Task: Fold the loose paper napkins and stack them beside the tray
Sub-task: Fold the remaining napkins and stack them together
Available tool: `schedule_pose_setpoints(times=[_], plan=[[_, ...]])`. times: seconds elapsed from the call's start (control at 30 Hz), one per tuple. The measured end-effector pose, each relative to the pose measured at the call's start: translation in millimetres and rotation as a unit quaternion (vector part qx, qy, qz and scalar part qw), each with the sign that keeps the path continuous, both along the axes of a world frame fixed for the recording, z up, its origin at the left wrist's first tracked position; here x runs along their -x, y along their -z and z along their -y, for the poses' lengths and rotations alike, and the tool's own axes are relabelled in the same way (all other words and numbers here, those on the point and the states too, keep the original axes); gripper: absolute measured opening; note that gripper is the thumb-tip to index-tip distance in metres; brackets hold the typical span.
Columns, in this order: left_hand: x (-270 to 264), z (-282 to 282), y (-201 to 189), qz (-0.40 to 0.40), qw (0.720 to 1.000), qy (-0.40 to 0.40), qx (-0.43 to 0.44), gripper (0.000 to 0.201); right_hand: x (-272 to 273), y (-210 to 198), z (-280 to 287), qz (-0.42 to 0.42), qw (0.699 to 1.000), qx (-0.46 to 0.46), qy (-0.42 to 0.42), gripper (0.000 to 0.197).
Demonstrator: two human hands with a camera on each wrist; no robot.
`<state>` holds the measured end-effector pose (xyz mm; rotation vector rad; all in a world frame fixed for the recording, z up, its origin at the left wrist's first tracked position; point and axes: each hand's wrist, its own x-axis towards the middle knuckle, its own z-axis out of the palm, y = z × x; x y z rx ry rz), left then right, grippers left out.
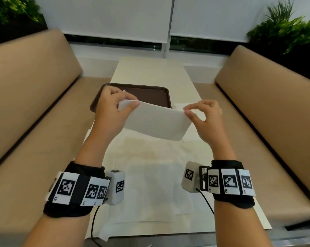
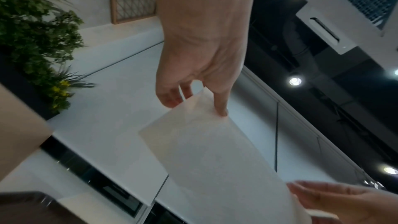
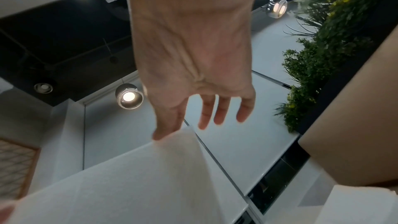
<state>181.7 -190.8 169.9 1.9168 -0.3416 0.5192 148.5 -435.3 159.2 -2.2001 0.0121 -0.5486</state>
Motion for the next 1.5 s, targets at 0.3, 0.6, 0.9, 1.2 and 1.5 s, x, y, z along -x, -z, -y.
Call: schedule_pose_setpoints(times=[0.3, 0.6, 0.9, 1.2, 1.5], plan=[[18.6, 16.8, -26.2, 0.172, 0.924, 0.003, -0.341, 0.025, 5.2, -14.9, -51.3, 0.106, 0.969, 0.114, -0.194, 0.026], [16.6, -7.7, -28.5, -0.008, 0.984, 0.131, -0.117, 0.012, 12.8, 9.2, 6.4, -0.068, 0.977, -0.077, -0.185, 0.003], [-8.5, 6.7, 31.3, -0.302, 0.921, 0.237, -0.066, 0.033, 18.3, 80.4, 61.5, -0.189, 0.939, -0.263, -0.115, 0.017], [-90.2, 141.3, 98.8, -0.347, 0.922, 0.157, 0.065, 0.022, -71.8, 92.5, 144.0, -0.167, 0.967, -0.172, 0.089, 0.023], [-127.8, 221.4, 152.6, -0.430, 0.879, 0.148, -0.145, 0.018, -124.2, 125.6, 182.1, -0.342, 0.915, 0.170, 0.130, 0.035]])
